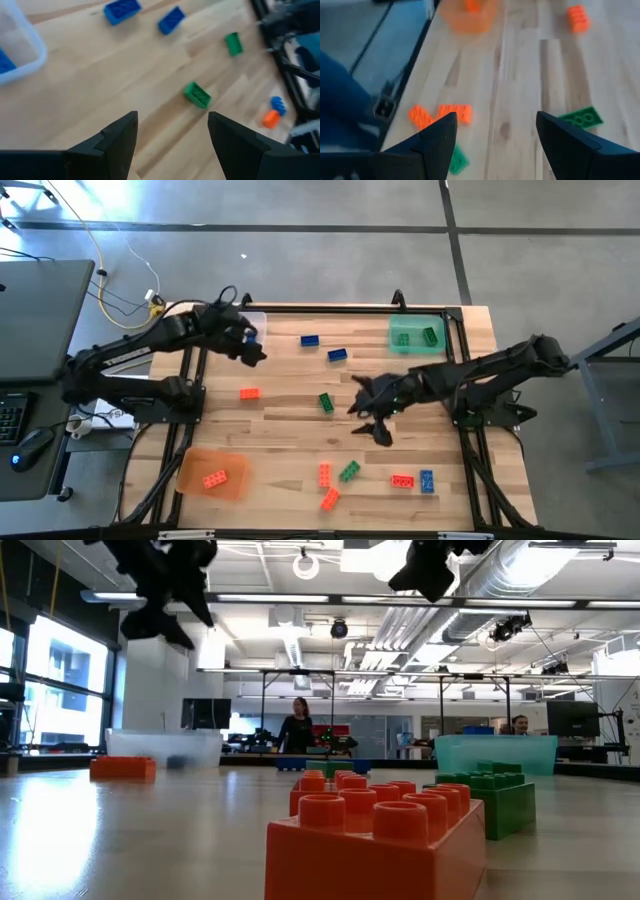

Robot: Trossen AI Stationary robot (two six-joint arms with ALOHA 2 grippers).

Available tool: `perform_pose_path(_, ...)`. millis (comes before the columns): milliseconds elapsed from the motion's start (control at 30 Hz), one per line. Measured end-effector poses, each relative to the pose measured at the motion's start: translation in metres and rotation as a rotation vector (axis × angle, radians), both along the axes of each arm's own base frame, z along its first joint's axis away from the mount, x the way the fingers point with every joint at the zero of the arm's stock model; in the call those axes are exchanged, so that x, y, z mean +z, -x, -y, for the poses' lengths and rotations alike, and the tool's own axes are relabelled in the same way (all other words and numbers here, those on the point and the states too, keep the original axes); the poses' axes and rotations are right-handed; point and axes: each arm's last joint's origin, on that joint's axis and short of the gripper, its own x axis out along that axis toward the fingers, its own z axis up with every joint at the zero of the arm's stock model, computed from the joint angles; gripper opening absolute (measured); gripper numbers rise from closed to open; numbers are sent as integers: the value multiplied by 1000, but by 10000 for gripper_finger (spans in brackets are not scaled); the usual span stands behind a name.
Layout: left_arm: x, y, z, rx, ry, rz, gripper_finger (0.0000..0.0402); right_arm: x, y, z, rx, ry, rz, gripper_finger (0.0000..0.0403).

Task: Sort & place blocks by color
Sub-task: Put the green game piece into the green bin

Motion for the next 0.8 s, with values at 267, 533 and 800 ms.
perform_pose_path(267,7,-2,23,17,-24,23,227,-32,-14,-31,168,107,-48,259)
perform_pose_path(533,7,-7,36,-38,-6,28,227,-62,-21,-57,293,199,-94,259)
perform_pose_path(800,7,-9,43,-33,-25,19,227,-103,-28,-80,394,308,-158,259)
